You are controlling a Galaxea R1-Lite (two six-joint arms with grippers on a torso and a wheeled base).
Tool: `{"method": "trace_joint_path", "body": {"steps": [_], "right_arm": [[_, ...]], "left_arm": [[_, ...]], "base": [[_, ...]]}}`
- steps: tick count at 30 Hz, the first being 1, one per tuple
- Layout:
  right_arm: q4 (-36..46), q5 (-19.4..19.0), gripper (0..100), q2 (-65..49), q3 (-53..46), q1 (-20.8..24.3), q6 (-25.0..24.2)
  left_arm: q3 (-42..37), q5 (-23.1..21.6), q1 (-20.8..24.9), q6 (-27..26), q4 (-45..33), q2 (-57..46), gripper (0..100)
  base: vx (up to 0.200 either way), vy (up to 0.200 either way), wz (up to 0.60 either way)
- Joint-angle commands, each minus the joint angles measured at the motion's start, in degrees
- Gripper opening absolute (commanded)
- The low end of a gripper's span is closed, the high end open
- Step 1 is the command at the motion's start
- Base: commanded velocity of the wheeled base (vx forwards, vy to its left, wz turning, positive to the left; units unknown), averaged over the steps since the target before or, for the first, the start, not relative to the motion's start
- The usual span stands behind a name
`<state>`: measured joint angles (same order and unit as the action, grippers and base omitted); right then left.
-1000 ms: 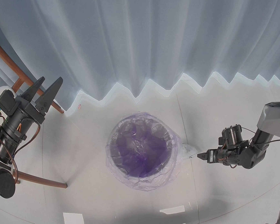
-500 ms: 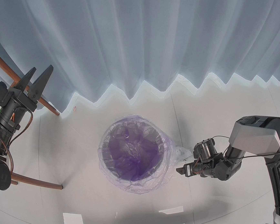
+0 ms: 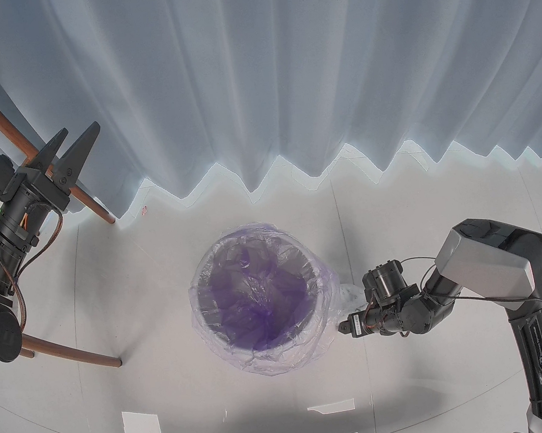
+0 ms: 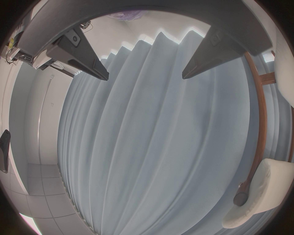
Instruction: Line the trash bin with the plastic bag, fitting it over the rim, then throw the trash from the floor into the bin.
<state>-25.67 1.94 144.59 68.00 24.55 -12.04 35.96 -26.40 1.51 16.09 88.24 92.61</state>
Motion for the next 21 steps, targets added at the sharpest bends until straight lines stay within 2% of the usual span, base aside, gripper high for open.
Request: {"method": "trace_joint_path", "body": {"steps": [1,5,9,21], "right_arm": [[0.98,-0.09,100,2.01,4.6,-0.12,0.09],[2.91,0.08,100,3.77,9.61,-0.21,0.0],[9.94,0.35,100,5.52,16.9,-0.91,0.0],[21.28,0.17,100,8.42,27.63,-1.61,-0.08]], "left_arm": [[-0.19,-0.05,-0.37,0.08,0.09,0.64,100],[-0.19,-0.05,-0.72,0.08,0.01,0.73,100],[-0.28,-0.05,-0.63,0.08,0.01,0.73,100],[-0.63,-0.05,-0.63,-0.01,0.09,1.52,100]], "base": [[0.0,0.0,0.0],[0.0,0.0,0.0],[0.0,0.0,0.0],[0.0,0.0,0.0]]}}
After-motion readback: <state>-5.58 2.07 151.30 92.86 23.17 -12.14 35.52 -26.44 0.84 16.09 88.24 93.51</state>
